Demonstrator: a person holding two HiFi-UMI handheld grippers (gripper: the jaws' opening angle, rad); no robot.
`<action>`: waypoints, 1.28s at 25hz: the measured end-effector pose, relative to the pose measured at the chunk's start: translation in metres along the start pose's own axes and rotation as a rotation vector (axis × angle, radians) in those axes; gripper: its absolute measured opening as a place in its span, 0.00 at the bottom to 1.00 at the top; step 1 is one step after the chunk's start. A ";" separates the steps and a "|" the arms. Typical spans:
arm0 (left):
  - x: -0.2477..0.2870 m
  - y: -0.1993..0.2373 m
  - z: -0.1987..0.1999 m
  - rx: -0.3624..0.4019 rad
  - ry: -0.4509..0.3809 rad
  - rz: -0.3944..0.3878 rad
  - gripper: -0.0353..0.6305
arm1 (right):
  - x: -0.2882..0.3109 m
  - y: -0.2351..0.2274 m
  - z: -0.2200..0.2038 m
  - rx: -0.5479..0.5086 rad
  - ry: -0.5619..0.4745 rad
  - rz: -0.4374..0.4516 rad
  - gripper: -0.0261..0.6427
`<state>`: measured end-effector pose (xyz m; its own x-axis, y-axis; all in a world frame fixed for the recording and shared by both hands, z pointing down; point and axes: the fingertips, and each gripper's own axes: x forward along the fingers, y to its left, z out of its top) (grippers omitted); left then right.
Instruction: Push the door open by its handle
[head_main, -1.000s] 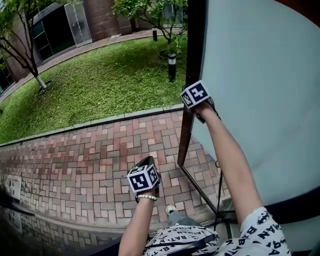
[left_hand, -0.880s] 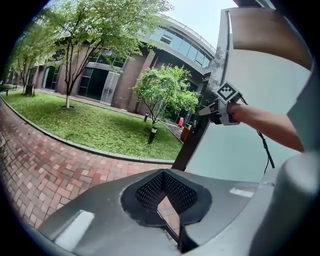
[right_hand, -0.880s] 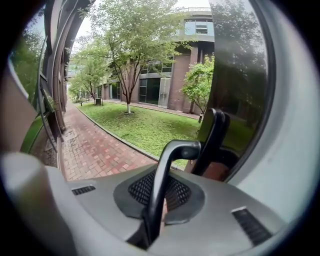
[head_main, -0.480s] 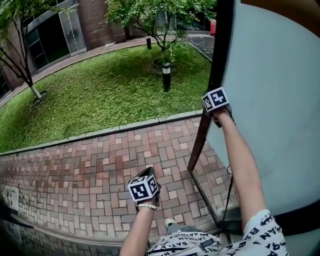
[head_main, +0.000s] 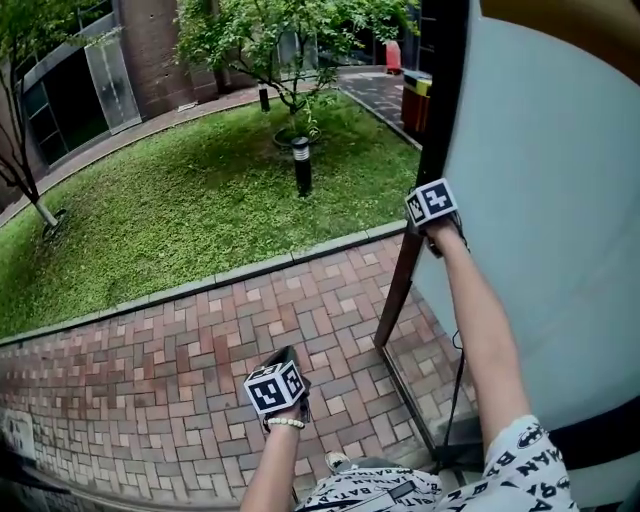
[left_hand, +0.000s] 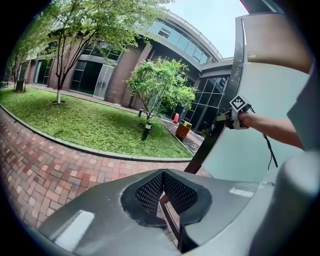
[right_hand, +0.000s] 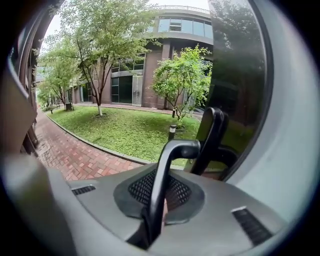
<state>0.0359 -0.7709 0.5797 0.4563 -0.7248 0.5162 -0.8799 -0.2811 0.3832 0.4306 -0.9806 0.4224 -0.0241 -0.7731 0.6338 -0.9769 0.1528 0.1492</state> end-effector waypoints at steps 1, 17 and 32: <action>0.002 0.000 0.000 -0.001 0.002 0.000 0.03 | 0.001 -0.006 -0.001 0.006 0.001 -0.005 0.07; 0.012 0.017 0.001 -0.006 0.027 0.009 0.03 | -0.004 -0.051 -0.007 0.053 0.010 -0.054 0.07; -0.006 0.010 -0.003 -0.014 -0.008 0.019 0.03 | -0.036 -0.034 -0.012 0.070 -0.046 0.049 0.35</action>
<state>0.0242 -0.7675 0.5826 0.4388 -0.7348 0.5173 -0.8862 -0.2585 0.3846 0.4668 -0.9505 0.4031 -0.0801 -0.7937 0.6030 -0.9867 0.1490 0.0650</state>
